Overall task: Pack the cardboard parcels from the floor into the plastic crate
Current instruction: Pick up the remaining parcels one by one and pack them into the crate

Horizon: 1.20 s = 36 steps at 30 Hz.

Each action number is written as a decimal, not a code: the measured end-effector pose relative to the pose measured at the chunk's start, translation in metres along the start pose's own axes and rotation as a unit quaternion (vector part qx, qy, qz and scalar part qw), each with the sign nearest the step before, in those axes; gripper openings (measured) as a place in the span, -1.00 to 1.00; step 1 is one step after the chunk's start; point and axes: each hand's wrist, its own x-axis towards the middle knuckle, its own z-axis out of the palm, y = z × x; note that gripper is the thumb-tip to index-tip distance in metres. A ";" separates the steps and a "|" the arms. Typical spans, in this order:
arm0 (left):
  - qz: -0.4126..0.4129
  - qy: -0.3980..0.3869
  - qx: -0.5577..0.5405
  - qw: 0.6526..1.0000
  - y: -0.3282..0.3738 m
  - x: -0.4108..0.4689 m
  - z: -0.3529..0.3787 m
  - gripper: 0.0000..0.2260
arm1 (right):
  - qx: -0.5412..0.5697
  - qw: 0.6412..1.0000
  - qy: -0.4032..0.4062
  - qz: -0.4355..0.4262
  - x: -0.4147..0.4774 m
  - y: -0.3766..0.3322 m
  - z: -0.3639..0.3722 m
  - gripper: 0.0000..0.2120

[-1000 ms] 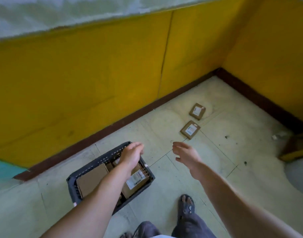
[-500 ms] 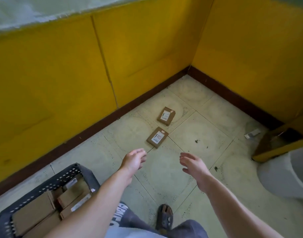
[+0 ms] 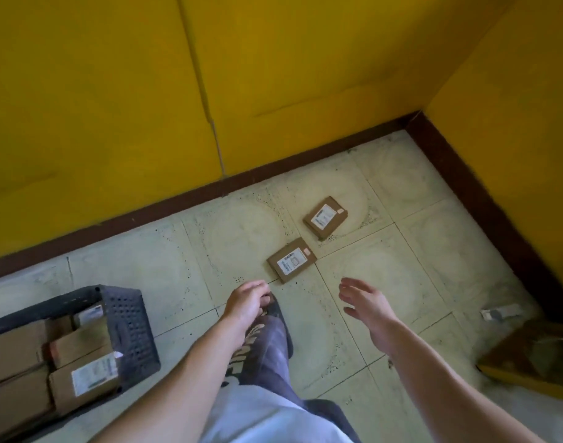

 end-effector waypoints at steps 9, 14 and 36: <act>-0.053 0.062 -0.039 0.996 0.061 0.128 0.050 -0.84 | -0.049 0.997 -0.048 0.043 0.162 -0.073 -0.028 -0.74; -0.103 0.112 -0.081 0.985 0.042 0.201 0.087 -0.78 | -0.132 0.984 -0.092 0.075 0.272 -0.070 -0.035 -0.91; -0.250 0.220 -0.049 0.942 -0.165 0.557 0.182 -0.52 | -0.345 0.920 -0.170 0.078 0.660 0.136 0.073 -0.47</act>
